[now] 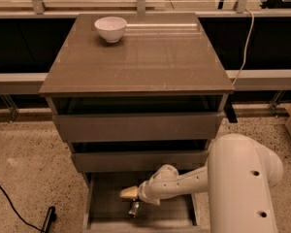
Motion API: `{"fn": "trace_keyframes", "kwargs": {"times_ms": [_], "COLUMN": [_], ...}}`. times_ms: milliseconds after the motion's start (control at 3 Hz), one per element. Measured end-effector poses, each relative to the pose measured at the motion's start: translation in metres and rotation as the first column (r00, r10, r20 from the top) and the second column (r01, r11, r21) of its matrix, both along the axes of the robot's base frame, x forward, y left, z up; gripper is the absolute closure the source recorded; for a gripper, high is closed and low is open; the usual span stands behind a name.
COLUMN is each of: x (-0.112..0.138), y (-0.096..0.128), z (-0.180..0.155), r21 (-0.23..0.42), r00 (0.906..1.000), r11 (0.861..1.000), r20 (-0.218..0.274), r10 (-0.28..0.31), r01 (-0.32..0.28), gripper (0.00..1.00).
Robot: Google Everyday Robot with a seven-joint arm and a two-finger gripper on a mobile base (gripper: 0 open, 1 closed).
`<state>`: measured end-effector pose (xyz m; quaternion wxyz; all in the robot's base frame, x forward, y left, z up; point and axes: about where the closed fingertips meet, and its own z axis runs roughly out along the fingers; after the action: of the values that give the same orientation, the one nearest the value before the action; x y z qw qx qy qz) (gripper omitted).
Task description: Pick redbull can from bottom drawer and place on counter
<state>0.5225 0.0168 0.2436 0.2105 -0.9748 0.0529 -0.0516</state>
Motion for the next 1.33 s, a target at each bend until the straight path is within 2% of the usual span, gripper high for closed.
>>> {"fn": "trace_keyframes", "kwargs": {"times_ms": [333, 667, 1000, 1333], "x": [0.004, 0.001, -0.001, 0.000], "y": [-0.001, 0.008, 0.015, 0.017], "z": [-0.035, -0.067, -0.090, -0.105], "r21": [0.003, 0.008, -0.018, -0.059], "r00": [0.9994, 0.9978, 0.9953, 0.9927], "r11": [0.999, 0.999, 0.999, 0.997], "r20": [-0.016, -0.049, -0.083, -0.107], "r10": [-0.032, -0.044, -0.050, -0.056], "r01": [0.032, 0.045, 0.049, 0.050], "gripper": [0.00, 0.00, 0.01, 0.19]}}
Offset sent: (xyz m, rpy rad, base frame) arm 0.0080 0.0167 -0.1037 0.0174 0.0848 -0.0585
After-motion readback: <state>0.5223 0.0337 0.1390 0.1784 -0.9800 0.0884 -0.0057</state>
